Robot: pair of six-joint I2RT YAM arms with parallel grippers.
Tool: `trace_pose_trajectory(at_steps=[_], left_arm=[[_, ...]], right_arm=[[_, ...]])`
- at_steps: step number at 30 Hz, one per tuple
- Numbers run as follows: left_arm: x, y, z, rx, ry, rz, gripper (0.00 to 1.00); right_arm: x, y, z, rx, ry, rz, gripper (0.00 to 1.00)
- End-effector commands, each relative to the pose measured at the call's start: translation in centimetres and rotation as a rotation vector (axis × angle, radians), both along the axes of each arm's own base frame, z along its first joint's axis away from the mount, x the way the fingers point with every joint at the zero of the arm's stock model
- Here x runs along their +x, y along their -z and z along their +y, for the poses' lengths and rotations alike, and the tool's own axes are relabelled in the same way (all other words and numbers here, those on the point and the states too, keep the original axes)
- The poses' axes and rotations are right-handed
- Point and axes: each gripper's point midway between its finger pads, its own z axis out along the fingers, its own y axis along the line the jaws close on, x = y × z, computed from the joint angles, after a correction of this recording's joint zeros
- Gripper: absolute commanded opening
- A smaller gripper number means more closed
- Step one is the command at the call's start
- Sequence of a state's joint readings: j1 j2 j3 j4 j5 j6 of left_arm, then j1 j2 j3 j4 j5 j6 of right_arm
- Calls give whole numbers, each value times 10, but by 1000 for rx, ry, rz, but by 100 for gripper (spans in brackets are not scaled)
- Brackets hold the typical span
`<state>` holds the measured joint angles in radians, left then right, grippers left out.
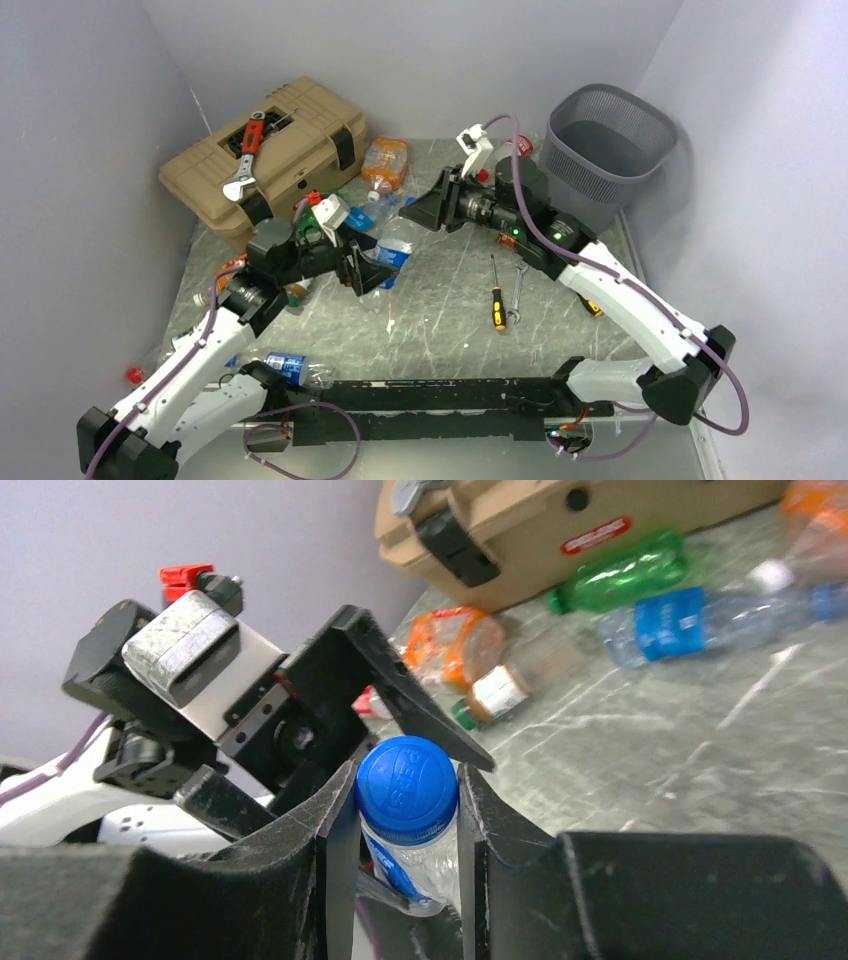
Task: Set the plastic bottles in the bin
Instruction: Place the plastic bottle in the trash bin.
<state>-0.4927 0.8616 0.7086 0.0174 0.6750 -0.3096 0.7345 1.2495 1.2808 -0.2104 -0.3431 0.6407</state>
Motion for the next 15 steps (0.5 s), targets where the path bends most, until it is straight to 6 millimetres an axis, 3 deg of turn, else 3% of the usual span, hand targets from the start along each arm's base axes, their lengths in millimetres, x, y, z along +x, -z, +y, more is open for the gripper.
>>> trace_pose_trajectory(at_steps=[1, 5, 7, 11, 15], left_arm=[[12, -31, 17, -59, -158, -103, 99], [23, -48, 47, -110, -355, -168, 99], [28, -49, 60, -110, -441, -170, 99], [43, -40, 80, -55, -583, -132, 97], [59, -25, 110, 49, -774, -43, 95]], right_arm=[[2, -96, -57, 16, 213, -306, 0], [10, -160, -141, -36, 571, -488, 0], [17, -181, -183, -79, 775, -541, 0], [35, -200, -257, -240, 1200, -617, 0], [65, -200, -292, -312, 1431, -610, 0]])
